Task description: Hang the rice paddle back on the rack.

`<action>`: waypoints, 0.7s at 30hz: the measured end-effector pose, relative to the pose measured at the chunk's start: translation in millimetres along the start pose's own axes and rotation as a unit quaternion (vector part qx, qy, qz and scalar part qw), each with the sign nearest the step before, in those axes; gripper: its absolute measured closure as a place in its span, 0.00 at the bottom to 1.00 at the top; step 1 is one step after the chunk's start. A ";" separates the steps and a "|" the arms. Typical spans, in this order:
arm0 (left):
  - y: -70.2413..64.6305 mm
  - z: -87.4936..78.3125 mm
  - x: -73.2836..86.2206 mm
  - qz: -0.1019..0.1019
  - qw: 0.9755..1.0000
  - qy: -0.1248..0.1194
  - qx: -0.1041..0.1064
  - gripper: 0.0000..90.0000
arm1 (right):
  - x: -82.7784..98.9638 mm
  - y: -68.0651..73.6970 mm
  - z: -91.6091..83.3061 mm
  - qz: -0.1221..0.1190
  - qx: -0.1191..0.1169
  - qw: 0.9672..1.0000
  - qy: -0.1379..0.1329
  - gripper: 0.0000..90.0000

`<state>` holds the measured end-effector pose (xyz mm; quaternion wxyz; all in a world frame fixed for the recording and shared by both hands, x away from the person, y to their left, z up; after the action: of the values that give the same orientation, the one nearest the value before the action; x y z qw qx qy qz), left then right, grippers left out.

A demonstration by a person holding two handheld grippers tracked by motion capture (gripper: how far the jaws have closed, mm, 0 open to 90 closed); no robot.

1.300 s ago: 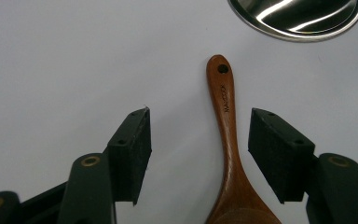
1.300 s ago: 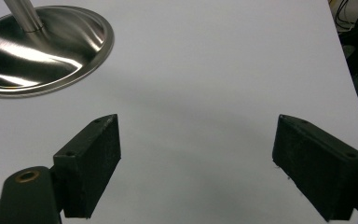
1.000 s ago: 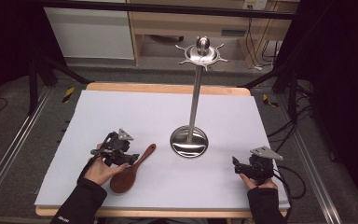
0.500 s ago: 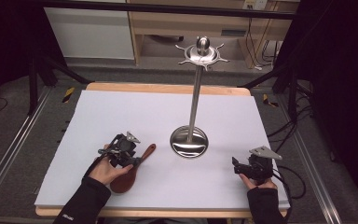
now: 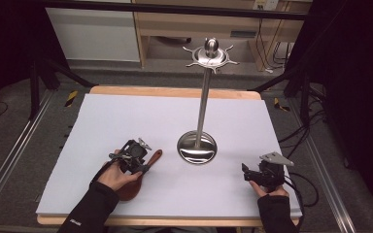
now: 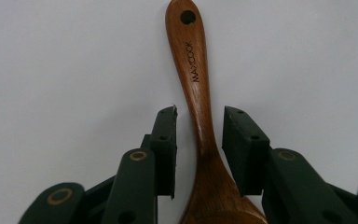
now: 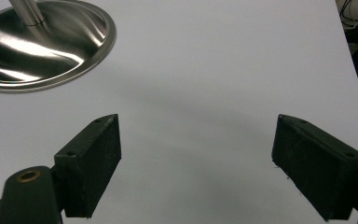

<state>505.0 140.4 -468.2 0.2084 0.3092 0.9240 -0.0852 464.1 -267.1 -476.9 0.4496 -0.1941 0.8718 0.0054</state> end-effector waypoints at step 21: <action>-1.2 10.4 -2.1 0.001 0.999 0.042 0.004 0.81 | 0.5 0.3 0.6 -0.001 -0.003 1.000 0.004 0.18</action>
<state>509.2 135.3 -476.6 0.1683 0.3142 0.9313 -0.0756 464.2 -266.9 -477.6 0.4457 -0.1964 0.8734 0.0064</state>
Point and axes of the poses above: each handheld gripper's, and its own axes: z roughly forward along the jaws, x roughly out of its underside, y roughly to its left, the point moved 3 cm from there along z, roughly forward along the jaws, and after that the axes turned 8 degrees about -z, right-handed, at the moved point
